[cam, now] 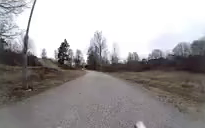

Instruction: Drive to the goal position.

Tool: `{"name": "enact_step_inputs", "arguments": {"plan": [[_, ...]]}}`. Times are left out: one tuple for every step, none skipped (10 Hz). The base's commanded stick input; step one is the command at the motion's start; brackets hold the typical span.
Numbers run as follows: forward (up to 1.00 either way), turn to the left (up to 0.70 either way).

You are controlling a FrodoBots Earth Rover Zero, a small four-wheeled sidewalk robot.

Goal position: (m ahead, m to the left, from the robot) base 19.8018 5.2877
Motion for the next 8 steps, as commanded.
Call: {"name": "enact_step_inputs", "arguments": {"plan": [[0.70,0.00],[0.70,0.00],[0.70,0.00],[0.70,0.00],[0.70,-0.02],[0.70,-0.09],[0.70,-0.17],[0.70,-0.24]]}}
